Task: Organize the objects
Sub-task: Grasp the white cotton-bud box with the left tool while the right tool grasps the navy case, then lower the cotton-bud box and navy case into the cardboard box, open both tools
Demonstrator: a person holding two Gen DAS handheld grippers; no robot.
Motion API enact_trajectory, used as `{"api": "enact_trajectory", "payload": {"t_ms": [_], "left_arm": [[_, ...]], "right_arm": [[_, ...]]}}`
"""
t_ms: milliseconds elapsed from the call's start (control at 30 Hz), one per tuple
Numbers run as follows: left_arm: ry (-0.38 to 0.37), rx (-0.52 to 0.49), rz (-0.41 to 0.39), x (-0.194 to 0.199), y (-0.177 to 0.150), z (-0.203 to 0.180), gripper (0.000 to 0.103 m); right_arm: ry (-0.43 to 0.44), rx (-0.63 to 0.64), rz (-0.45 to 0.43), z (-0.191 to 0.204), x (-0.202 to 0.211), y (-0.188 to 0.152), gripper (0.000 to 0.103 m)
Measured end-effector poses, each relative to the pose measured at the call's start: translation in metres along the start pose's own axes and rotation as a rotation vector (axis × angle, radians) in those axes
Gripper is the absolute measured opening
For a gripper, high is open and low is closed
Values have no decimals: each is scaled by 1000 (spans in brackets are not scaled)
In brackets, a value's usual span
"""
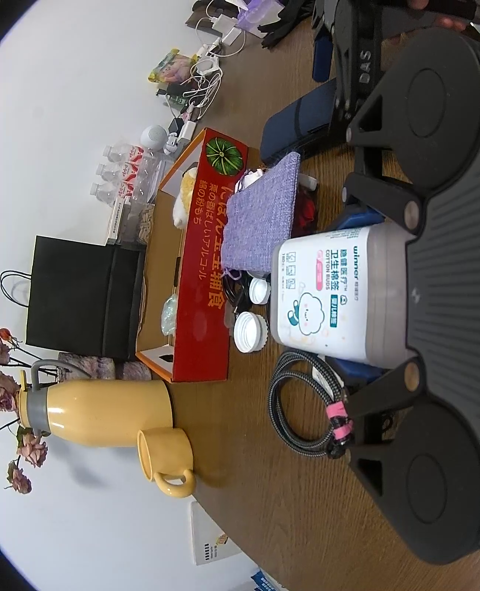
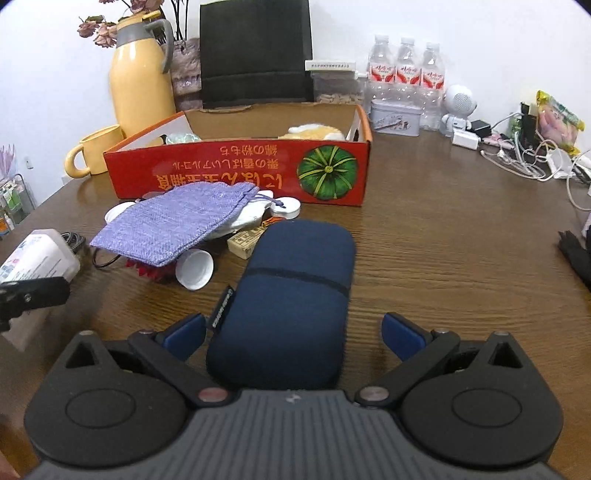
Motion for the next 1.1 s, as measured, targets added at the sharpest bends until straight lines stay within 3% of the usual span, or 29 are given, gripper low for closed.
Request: {"api": "enact_trajectory", "payload": {"t_ms": [200, 233, 267, 333, 733, 1100], "left_arm": [[6, 6, 5, -2, 0, 4, 64], [5, 6, 4, -3, 0, 5, 64], [3, 6, 3, -2, 0, 5, 64], [2, 4, 0, -2, 1, 6, 64], [-19, 5, -36, 8, 11, 5, 64], [-37, 9, -132, 15, 63, -3, 64]], "right_arm": [[-42, -47, -18, -3, -8, 0, 103], [-37, -42, -25, -2, -7, -1, 91], [-33, -25, -40, -1, -6, -1, 70], [-26, -3, -66, 3, 1, 0, 67], [29, 6, -161, 5, 33, 6, 65], [80, 63, -246, 21, 42, 49, 65]]}}
Point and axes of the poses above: each gripper's, at about its wrist camera, not at the fingertips, and x roughly against the way its jaws point, z to its left, y to its top, the point moved 6 cm from there along -x, roughly the way its jaws point, and after that the axes turned 11 degrees about y, right-handed, at the moved point
